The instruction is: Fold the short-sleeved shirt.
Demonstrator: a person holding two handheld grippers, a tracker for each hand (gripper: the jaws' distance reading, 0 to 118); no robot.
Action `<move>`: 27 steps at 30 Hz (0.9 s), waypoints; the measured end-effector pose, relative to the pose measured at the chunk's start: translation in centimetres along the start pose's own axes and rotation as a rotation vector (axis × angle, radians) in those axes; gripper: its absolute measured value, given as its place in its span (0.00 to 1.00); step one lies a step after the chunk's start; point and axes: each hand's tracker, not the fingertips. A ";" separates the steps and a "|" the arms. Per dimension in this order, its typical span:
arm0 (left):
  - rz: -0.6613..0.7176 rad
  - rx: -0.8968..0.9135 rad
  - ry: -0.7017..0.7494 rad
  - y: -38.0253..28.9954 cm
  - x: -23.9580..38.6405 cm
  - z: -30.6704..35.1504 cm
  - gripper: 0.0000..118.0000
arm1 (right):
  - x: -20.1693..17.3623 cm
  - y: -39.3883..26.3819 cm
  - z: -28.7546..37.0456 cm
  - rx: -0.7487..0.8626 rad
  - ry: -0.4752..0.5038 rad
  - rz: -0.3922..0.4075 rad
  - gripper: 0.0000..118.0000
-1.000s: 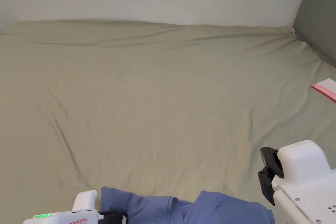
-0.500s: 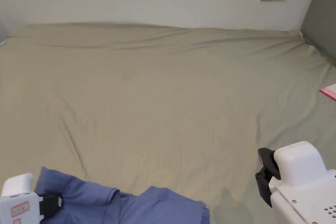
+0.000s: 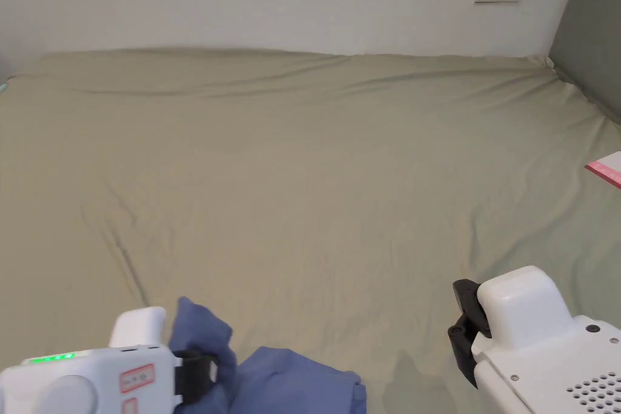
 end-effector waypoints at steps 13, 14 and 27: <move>-0.103 -0.176 0.056 -3.1 8.7 -11.4 0.49 | 1.6 -1.4 -0.1 -0.024 -0.022 -0.039 0.02; -0.064 -0.181 -0.004 -3.2 8.7 -11.7 0.71 | 1.8 -1.5 -0.2 -0.025 -0.023 -0.042 0.02; -0.122 0.153 0.000 -0.9 7.3 -5.2 0.10 | 2.9 -1.7 0.4 -0.020 -0.049 -0.056 0.02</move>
